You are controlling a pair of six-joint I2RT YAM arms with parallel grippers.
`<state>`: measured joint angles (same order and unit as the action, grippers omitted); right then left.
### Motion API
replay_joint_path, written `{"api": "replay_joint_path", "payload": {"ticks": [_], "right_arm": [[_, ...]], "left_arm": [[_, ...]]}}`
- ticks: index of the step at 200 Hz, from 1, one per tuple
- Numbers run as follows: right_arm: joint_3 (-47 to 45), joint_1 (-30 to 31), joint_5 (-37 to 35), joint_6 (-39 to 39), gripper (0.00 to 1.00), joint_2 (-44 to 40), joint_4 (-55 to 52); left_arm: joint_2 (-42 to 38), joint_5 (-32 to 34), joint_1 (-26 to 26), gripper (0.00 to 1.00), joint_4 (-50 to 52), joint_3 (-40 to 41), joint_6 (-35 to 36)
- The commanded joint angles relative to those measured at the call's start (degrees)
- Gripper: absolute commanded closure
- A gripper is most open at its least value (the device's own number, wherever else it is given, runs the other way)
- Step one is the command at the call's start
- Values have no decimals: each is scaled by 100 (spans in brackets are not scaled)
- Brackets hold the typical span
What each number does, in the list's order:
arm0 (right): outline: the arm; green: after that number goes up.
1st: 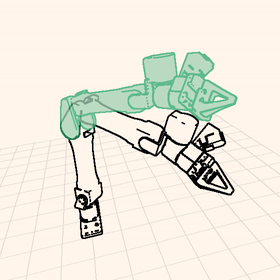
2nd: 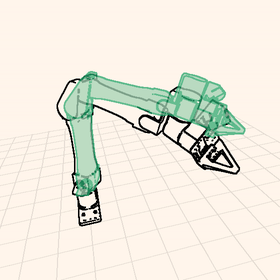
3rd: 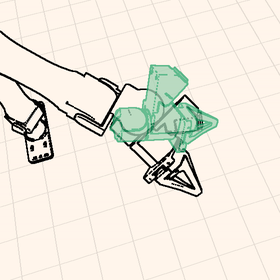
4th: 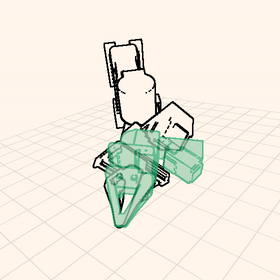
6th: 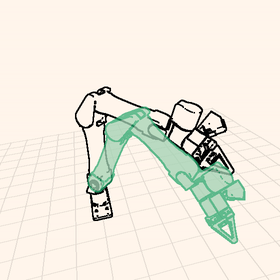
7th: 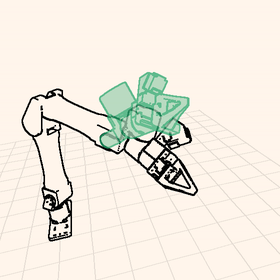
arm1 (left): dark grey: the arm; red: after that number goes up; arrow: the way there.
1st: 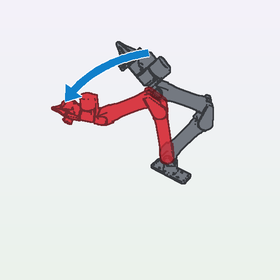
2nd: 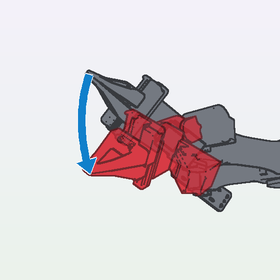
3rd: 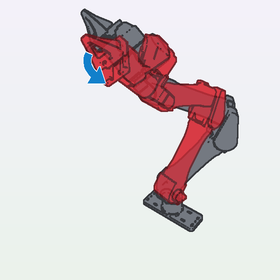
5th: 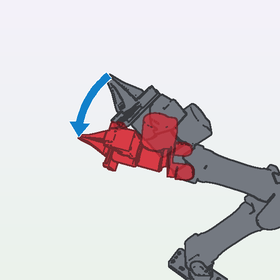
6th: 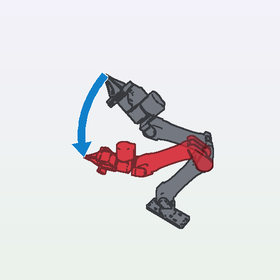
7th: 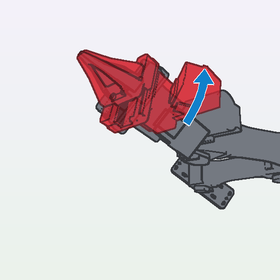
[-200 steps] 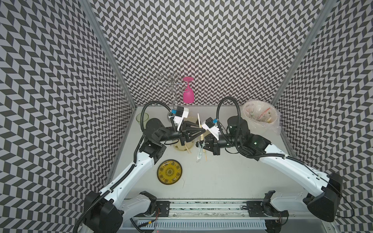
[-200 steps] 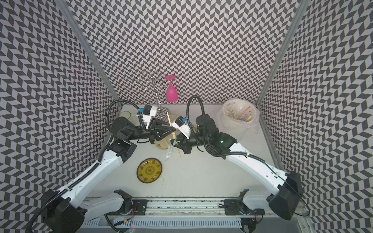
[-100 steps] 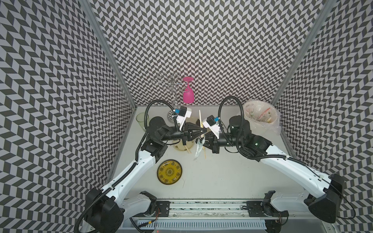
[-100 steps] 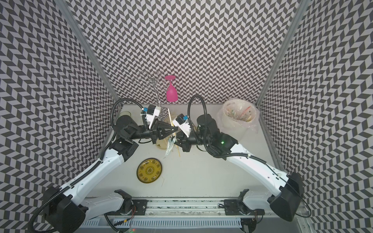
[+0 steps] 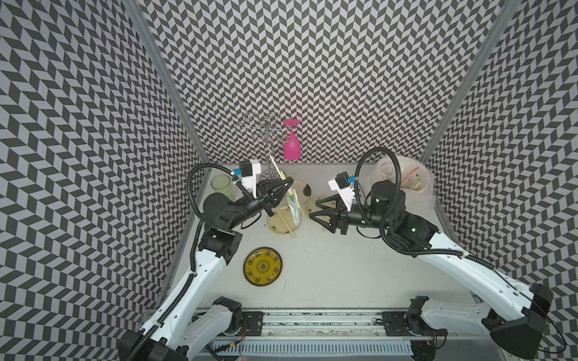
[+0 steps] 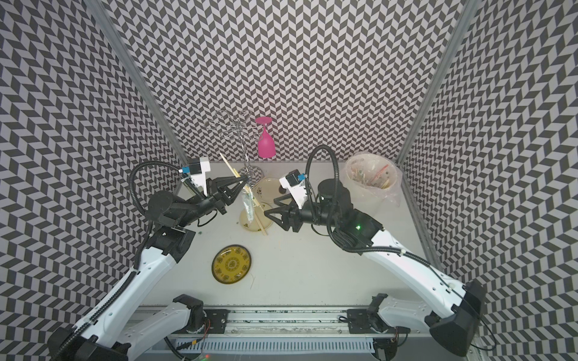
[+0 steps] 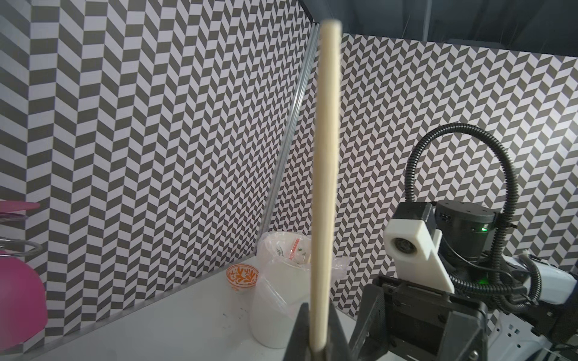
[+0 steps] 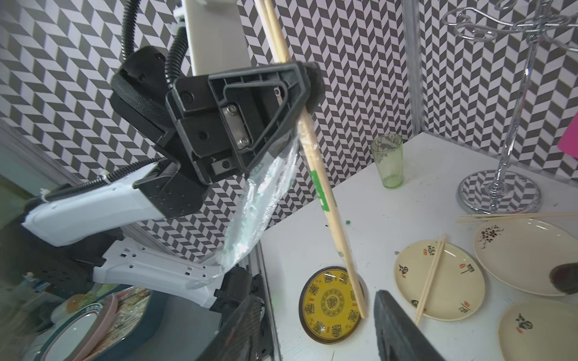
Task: Remove the packaging of disposable chopsticks
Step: Remove the packet bag from the disposable chopsticks.
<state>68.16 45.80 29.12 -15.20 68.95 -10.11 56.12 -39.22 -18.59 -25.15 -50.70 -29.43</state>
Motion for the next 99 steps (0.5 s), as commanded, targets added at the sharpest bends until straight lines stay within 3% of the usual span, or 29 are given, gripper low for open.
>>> {"api": "replay_joint_path", "payload": {"ticks": [1, 23, 99], "right_arm": [[-152, 160, 371, -1045, 41, 134, 1007], [-239, 310, 505, -1647, 41, 283, 1698], [447, 526, 79, -1927, 40, 946, 1775]], "left_arm": [[-82, 480, 14, 100, 156, -43, 245], [-90, 587, 13, 100, 198, -19, 299], [-127, 600, -2, 100, 117, 69, 364]]}}
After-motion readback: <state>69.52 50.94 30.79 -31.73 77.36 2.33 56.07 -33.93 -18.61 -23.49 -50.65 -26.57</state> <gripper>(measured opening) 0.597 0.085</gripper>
